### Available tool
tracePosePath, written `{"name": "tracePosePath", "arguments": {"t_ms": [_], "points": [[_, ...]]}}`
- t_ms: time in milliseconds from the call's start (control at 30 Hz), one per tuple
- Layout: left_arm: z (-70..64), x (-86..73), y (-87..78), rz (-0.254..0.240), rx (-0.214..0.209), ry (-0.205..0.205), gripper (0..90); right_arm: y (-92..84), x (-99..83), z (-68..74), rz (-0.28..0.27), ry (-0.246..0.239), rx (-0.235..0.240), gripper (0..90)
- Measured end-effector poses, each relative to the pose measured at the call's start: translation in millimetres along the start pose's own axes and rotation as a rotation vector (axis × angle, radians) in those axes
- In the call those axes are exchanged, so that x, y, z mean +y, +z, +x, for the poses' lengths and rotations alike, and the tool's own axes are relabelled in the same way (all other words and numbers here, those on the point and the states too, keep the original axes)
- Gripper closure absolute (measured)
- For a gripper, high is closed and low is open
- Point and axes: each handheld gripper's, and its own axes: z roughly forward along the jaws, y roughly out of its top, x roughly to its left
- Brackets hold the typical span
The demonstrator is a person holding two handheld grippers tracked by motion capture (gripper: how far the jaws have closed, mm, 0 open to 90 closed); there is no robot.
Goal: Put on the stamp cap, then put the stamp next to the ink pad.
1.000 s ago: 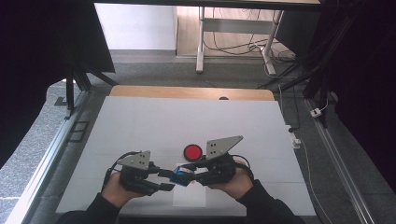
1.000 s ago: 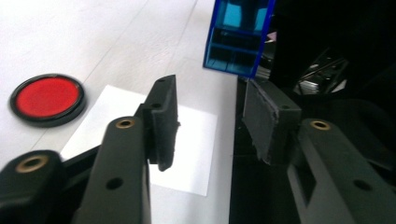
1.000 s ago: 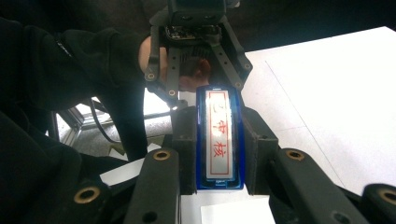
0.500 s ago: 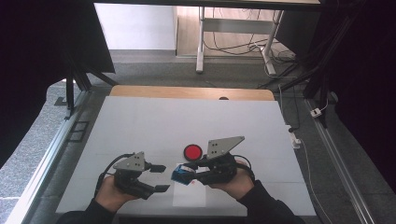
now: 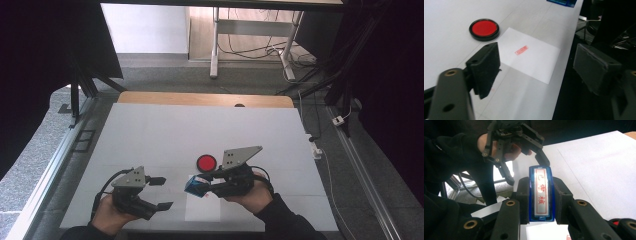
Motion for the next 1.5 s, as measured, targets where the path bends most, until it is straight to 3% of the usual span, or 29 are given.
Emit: {"name": "tracePosePath", "arguments": {"t_ms": [400,767,967,1167,1333,1500], "points": [[-0.9,-17.2,-16.1,0.004,0.074,-0.092,7.0,-1.2,-2.2,-3.4,0.018,0.005,-0.033,71.1],[1.5,-39.8,-31.0,0.018,0.148,-0.173,0.4,-4.8,-9.2,-8.9,0.049,0.011,-0.106,71.1],[2.3,-50.4,-37.6,0.037,0.215,-0.203,0.3,-7.5,-13.1,-12.2,0.065,0.022,-0.160,71.1],[3.6,-54.9,-45.9,0.032,0.255,-0.247,0.0,-10.0,-17.4,-14.0,0.092,0.007,-0.196,71.1],[3.3,-56.4,-48.2,0.028,0.266,-0.255,0.0,-13.3,-19.7,-15.4,0.096,0.012,-0.222,71.1],[2.6,-57.3,-50.0,0.012,0.276,-0.255,0.0,-18.6,-23.7,-19.0,0.093,0.047,-0.259,71.1]]}}
